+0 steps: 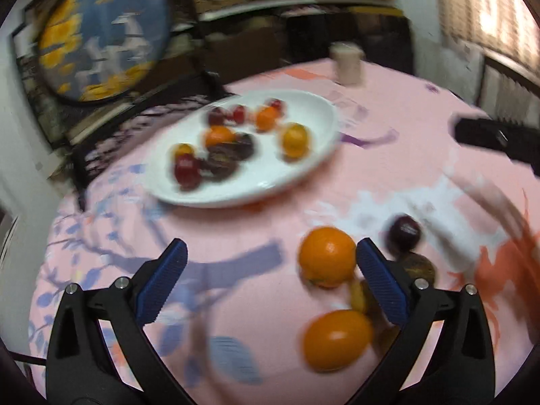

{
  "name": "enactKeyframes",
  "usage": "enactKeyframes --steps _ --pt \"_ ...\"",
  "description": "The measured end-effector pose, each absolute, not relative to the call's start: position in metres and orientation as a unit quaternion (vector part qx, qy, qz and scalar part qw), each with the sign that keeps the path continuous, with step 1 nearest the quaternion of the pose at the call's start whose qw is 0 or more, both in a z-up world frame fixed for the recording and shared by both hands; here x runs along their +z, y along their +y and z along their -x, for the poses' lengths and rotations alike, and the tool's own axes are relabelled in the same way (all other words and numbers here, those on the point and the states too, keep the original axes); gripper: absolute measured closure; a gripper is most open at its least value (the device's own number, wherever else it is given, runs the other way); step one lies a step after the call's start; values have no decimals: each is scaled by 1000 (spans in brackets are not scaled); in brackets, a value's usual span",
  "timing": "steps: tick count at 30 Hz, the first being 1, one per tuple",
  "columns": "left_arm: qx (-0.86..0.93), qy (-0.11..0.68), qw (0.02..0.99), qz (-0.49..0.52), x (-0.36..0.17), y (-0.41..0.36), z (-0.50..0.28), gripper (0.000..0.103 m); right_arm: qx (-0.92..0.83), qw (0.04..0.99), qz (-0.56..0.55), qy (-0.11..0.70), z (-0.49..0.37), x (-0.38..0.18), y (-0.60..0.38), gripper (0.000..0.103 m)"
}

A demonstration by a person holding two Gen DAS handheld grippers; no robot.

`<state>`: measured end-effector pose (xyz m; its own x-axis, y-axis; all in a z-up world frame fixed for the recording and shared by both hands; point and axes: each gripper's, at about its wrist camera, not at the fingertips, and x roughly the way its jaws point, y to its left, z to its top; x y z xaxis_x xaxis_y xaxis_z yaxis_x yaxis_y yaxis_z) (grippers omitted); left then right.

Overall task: Organize fruits
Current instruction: 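Grasp a mandarin with the left tool while the right tool grasps a stemmed dark cherry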

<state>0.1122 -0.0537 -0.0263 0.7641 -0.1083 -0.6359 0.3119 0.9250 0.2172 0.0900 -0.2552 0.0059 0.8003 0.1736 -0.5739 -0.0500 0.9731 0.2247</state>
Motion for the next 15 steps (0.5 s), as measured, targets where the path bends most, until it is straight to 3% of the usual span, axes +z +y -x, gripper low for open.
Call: enactKeyframes --steps 8,15 --pt "-39 356 931 -70 -20 15 -114 2 71 943 -103 308 -86 9 -253 39" --pt "-63 341 928 -134 -28 -13 -105 2 72 943 -102 309 -85 9 -251 39"
